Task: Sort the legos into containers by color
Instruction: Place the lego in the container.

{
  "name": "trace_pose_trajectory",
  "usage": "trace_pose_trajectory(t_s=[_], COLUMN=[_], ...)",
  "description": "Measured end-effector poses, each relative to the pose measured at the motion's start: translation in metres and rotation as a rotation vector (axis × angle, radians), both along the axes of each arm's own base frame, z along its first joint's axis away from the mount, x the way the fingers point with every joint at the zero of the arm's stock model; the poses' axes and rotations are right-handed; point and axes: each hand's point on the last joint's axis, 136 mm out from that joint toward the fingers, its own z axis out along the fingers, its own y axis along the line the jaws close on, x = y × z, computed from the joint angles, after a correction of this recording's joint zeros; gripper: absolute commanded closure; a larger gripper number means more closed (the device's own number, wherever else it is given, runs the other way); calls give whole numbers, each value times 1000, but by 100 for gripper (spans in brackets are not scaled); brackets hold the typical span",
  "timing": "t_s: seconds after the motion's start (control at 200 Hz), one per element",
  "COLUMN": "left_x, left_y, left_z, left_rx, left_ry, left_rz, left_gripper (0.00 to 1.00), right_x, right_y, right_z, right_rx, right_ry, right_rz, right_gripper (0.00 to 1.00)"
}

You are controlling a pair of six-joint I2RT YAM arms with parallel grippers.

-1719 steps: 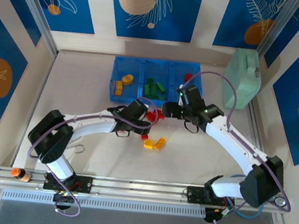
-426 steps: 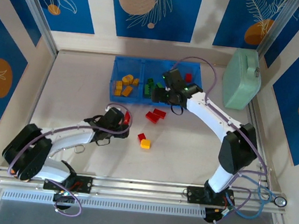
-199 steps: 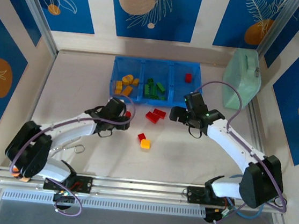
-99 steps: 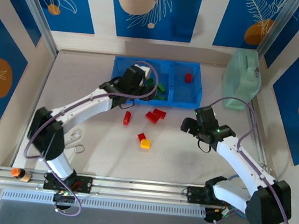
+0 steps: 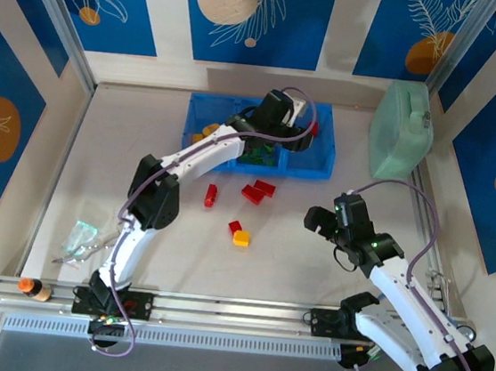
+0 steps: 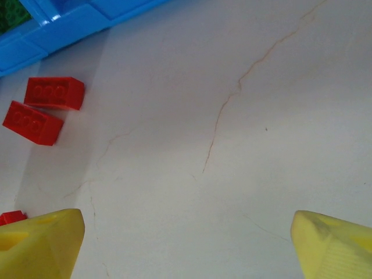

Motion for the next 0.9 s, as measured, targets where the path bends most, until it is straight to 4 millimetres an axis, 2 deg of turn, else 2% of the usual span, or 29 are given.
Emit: trace_pose_trajectory(t_s=[0.17, 0.33, 0.39, 0.43, 0.475, 0.535, 0.57, 0.735, 0.81, 0.9], left_x=[6, 11, 10, 10, 9, 9, 9, 0, -12, -35], left_y=[-22, -26, -25, -24, -24, -24, -24, -22, -22, -18], left_z=[-18, -36, -42, -43, -43, -41, -39, -29, -11, 24], left_rx=[-2, 16, 28, 33, 37, 37, 37, 70, 81, 76], left_ry=[10, 28, 39, 42, 45, 39, 37, 19, -10, -64], left_rz=[-27, -25, -23, -22, -23, -23, -24, -44, -62, -86], left_gripper=[42, 38, 31, 21, 17, 15, 10, 9, 9, 9], right_x=[-2, -2, -2, -3, -3, -3, -3, -4, -5, -4], right_y=[2, 2, 2, 2, 3, 4, 4, 10, 13, 18], right_z=[-4, -4, -4, -3, -3, -2, -2, -1, 0, 2], right_rx=[8, 8, 9, 11, 13, 16, 18, 16, 13, 8], right_ry=[13, 12, 11, 9, 8, 7, 7, 4, 1, -7], right_rz=[10, 11, 11, 12, 13, 20, 22, 49, 66, 98], right_gripper=[8, 8, 8, 9, 9, 10, 10, 9, 9, 10])
